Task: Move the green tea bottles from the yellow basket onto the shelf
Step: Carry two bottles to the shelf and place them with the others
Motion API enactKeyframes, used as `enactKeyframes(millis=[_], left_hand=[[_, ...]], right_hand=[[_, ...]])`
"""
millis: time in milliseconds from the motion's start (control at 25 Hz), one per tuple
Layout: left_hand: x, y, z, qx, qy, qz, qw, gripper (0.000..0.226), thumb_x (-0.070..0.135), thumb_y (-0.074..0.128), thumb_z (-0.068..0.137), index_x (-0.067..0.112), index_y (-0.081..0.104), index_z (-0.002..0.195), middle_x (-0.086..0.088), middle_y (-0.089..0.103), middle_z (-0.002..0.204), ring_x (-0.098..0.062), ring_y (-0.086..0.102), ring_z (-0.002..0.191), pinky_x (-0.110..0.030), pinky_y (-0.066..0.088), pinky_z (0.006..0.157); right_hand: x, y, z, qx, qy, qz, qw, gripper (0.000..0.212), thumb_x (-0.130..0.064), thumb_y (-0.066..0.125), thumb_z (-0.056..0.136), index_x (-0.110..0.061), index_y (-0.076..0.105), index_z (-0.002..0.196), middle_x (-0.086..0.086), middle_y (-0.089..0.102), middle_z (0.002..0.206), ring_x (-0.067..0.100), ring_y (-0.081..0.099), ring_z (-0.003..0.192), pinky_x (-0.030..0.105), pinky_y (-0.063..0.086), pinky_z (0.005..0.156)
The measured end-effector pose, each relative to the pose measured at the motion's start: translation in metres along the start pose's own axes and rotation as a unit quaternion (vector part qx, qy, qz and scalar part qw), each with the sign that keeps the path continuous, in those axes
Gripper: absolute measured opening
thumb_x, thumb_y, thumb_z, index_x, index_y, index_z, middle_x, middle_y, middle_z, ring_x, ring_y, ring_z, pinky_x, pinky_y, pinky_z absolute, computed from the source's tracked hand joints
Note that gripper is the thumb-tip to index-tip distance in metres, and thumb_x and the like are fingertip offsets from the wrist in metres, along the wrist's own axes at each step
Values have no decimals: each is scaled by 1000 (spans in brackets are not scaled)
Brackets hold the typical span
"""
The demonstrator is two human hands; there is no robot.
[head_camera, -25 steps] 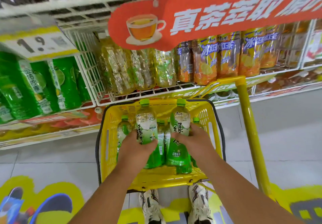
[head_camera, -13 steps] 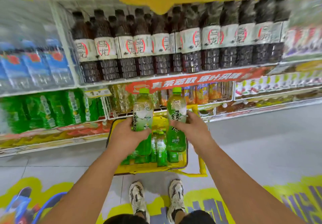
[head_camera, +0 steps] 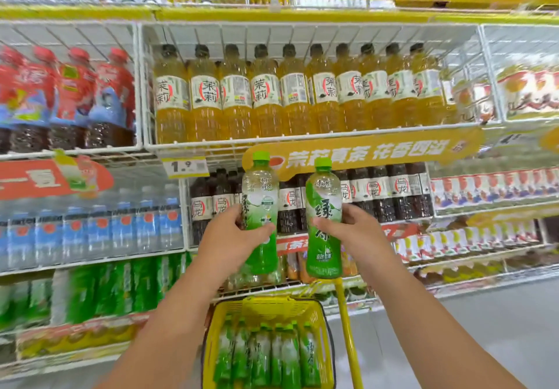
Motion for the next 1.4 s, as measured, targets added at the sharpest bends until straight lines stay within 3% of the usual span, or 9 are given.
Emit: enactKeyframes(millis=[80, 160, 240, 440, 520, 640, 920, 1160, 1400], left_hand=[[18, -2, -6, 18, 1, -3, 1000, 66, 58, 80, 73, 28, 64, 129, 11, 67, 124, -14, 65, 108, -35, 52, 99], [29, 2, -16, 45, -16, -9, 999, 65, 65, 79, 66, 30, 67, 119, 10, 68, 119, -14, 66, 103, -37, 56, 91], [37, 10, -30, 66, -23, -9, 998, 50, 56, 81, 76, 28, 65, 114, 10, 66, 115, -13, 64, 100, -30, 53, 79], [60, 21, -73, 114, -37, -41, 992, 39, 42, 80, 85, 29, 56, 112, 20, 59, 97, -3, 60, 82, -13, 44, 56], [64, 13, -90, 140, -47, -54, 988, 46, 46, 80, 84, 27, 56, 118, 19, 57, 100, -4, 59, 88, -18, 48, 67], [56, -9, -112, 186, -63, -36, 980, 86, 69, 79, 67, 22, 58, 137, 8, 63, 133, -17, 62, 117, -39, 55, 96], [27, -86, -186, 301, -97, -34, 948, 32, 42, 82, 82, 25, 71, 108, 9, 72, 97, -7, 70, 81, -18, 50, 56], [-36, -180, -264, 395, -120, -68, 908, 25, 35, 84, 79, 27, 74, 99, 8, 77, 94, -9, 73, 81, -26, 58, 64], [-107, -318, -337, 431, -128, -59, 891, 28, 36, 84, 78, 28, 75, 103, 7, 75, 97, -12, 71, 88, -38, 61, 78]], right_hand=[[-16, -9, -2, -6, -23, -3, 1000, 110, -66, 94, 40, -23, 61, 135, -3, 70, 128, 18, 70, 111, 47, 56, 98], [-29, -19, -3, -29, -45, -9, 998, 87, -59, 95, 51, -23, 66, 125, -5, 73, 120, 15, 72, 105, 42, 57, 93], [-40, -32, -7, -57, -52, -5, 997, 51, -37, 91, 70, -23, 70, 114, -6, 77, 107, 13, 75, 93, 37, 59, 83], [-58, -48, -13, -132, -78, -5, 988, 35, -30, 88, 77, -25, 71, 108, -8, 78, 98, 9, 76, 80, 32, 58, 71], [-62, -38, -15, -162, -83, -15, 983, 46, -38, 89, 73, -26, 70, 113, -8, 77, 103, 10, 76, 86, 34, 60, 77], [-66, -14, -23, -198, -76, -22, 977, 61, -52, 91, 63, -29, 70, 116, -11, 76, 110, 12, 73, 98, 41, 58, 88], [-78, 78, -70, -303, -108, -21, 946, 33, -30, 88, 77, -26, 73, 106, -11, 79, 97, 12, 75, 91, 38, 60, 83], [-78, 211, -137, -385, -109, -43, 916, 37, -37, 89, 73, -24, 76, 106, -8, 79, 98, 16, 76, 93, 43, 58, 89], [-76, 367, -218, -424, -74, -27, 902, 70, -48, 96, 53, -24, 72, 114, -4, 78, 107, 22, 75, 98, 51, 57, 93]])
Point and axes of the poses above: each hand's wrist, its own z-axis towards the middle knuckle, its own y-axis out of the palm, x = y × z, the point moved 2 cm from there along z, towards the middle knuckle
